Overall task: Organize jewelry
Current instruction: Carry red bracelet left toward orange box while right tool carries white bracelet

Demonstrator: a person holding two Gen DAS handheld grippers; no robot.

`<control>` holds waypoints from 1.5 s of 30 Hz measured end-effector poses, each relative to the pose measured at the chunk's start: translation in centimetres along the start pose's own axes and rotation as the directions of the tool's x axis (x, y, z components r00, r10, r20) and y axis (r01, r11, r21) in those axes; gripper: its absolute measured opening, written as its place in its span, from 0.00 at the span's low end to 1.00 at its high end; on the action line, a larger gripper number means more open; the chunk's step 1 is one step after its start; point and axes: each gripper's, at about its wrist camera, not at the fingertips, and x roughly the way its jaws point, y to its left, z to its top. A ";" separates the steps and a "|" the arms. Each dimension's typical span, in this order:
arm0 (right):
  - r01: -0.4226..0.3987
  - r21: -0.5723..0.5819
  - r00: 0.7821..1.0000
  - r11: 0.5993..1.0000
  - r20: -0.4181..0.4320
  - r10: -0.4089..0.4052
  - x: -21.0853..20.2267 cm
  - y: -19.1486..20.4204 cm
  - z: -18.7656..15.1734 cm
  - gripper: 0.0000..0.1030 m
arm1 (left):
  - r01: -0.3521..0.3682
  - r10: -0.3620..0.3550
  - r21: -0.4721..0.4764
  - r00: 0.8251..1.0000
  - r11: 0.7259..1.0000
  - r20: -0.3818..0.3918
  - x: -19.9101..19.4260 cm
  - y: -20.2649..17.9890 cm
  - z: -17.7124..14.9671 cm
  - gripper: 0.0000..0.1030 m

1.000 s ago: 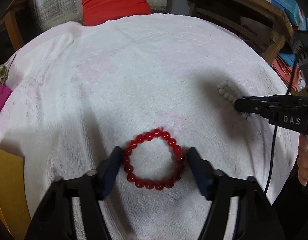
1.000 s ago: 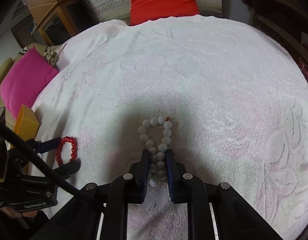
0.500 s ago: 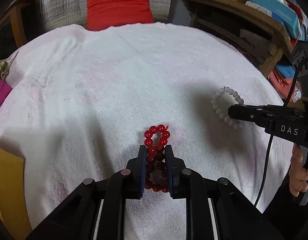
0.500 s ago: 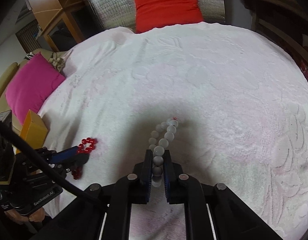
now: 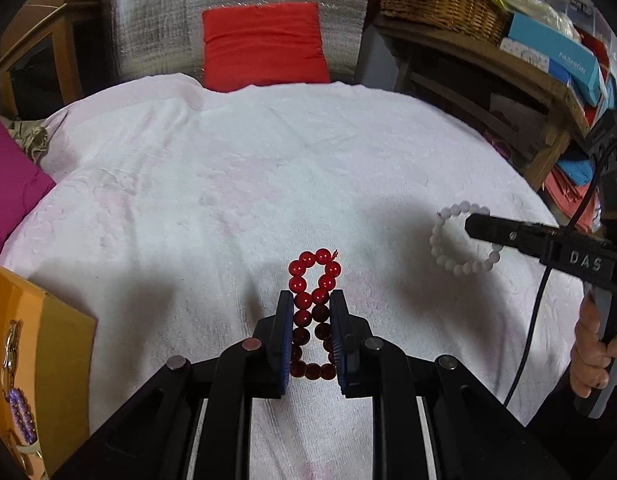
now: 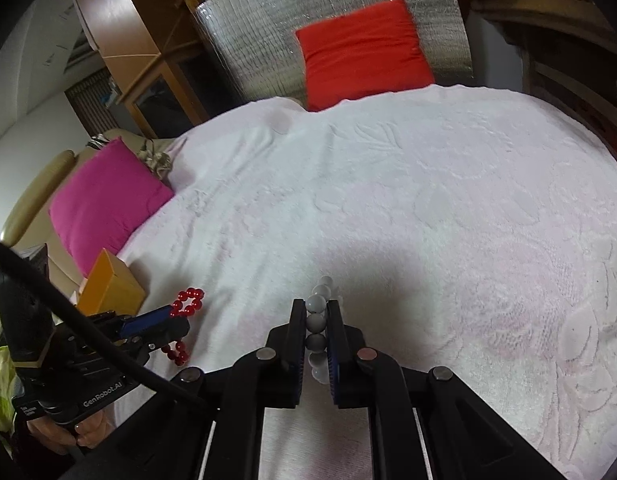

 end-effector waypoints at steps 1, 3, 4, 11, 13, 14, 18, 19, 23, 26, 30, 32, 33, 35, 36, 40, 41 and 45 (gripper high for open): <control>-0.002 -0.002 1.000 1.000 0.002 0.002 0.0 0.2 0.0 0.10 | -0.011 0.011 -0.001 1.000 1.000 0.011 -0.3 0.1 0.0 0.18; 0.003 -0.008 1.000 1.000 0.007 -0.003 -0.1 0.4 0.0 0.10 | -0.018 0.018 -0.003 1.000 1.000 0.022 -0.8 0.3 -0.1 0.18; 0.002 -0.008 1.000 1.000 0.006 -0.002 -0.1 0.5 -0.1 0.10 | -0.018 0.018 -0.007 1.000 1.000 0.026 -1.1 0.4 -0.2 0.18; 0.001 -0.003 1.000 1.000 -0.001 -0.001 0.1 0.9 -0.2 0.10 | -0.046 0.046 -0.011 0.999 0.999 0.026 -1.3 0.5 -0.5 0.18; 0.002 0.002 1.000 1.000 -0.001 -0.002 0.1 0.9 -0.3 0.10 | -0.058 0.058 -0.011 0.998 0.998 0.027 -1.4 0.6 -0.5 0.18; 0.001 0.004 1.000 1.000 0.000 -0.001 0.0 0.9 -0.3 0.10 | -0.062 0.062 -0.012 0.998 0.998 0.027 -1.4 0.6 -0.5 0.18; -0.001 0.020 1.000 1.000 0.009 0.000 -0.1 0.6 -0.1 0.10 | -0.077 0.077 -0.015 0.997 0.997 0.032 -1.5 0.6 -0.4 0.18; -0.001 0.025 1.000 1.000 0.012 0.000 -0.1 0.6 -0.1 0.10 | -0.078 0.079 -0.015 0.996 0.997 0.034 -1.5 0.6 -0.4 0.18; -0.005 0.026 1.000 1.000 0.020 0.005 -0.3 0.8 0.1 0.10 | -0.101 0.102 -0.013 0.994 0.995 0.040 -1.6 0.6 -0.5 0.18; -0.010 0.019 1.000 1.000 0.027 0.009 -0.5 1.3 0.1 0.10 | -0.123 0.123 -0.017 0.992 0.992 0.037 -1.7 0.6 -0.5 0.18; -0.018 0.021 0.999 1.000 0.038 0.017 -0.8 1.8 0.2 0.10 | -0.153 0.154 -0.026 0.987 0.988 0.041 -2.0 0.8 -0.7 0.18; -0.019 0.016 0.999 1.000 0.042 0.018 -0.9 2.3 0.3 0.10 | -0.172 0.174 -0.031 0.984 0.985 0.047 -2.3 0.9 -0.8 0.18; -0.021 0.012 0.999 1.000 0.044 0.021 -1.0 2.6 0.3 0.10 | -0.182 0.184 -0.033 0.982 0.983 0.050 -2.4 1.0 -0.8 0.18; -0.029 0.006 0.998 1.000 0.048 0.029 -1.1 3.2 0.3 0.10 | -0.200 0.202 -0.038 0.978 0.979 0.054 -2.7 1.2 -1.0 0.18; -0.033 0.002 0.998 0.999 0.048 0.033 -1.2 3.5 0.3 0.10 | -0.210 0.212 -0.043 0.976 0.977 0.058 -2.9 1.5 -1.1 0.18; -0.055 -0.012 0.997 0.998 0.059 0.056 -1.4 4.8 0.4 0.10 | -0.257 0.262 -0.078 0.962 0.963 0.073 -4.2 2.6 -1.8 0.18; -0.065 -0.017 0.996 0.998 0.060 0.066 -1.5 5.4 0.4 0.10 | -0.267 0.274 -0.092 0.959 0.959 0.077 -4.8 2.9 -2.1 0.18; -0.109 -0.040 0.992 0.993 0.056 0.111 -1.4 7.6 0.4 0.10 | -0.325 0.342 -0.157 0.934 0.933 0.099 -7.4 4.7 -3.0 0.18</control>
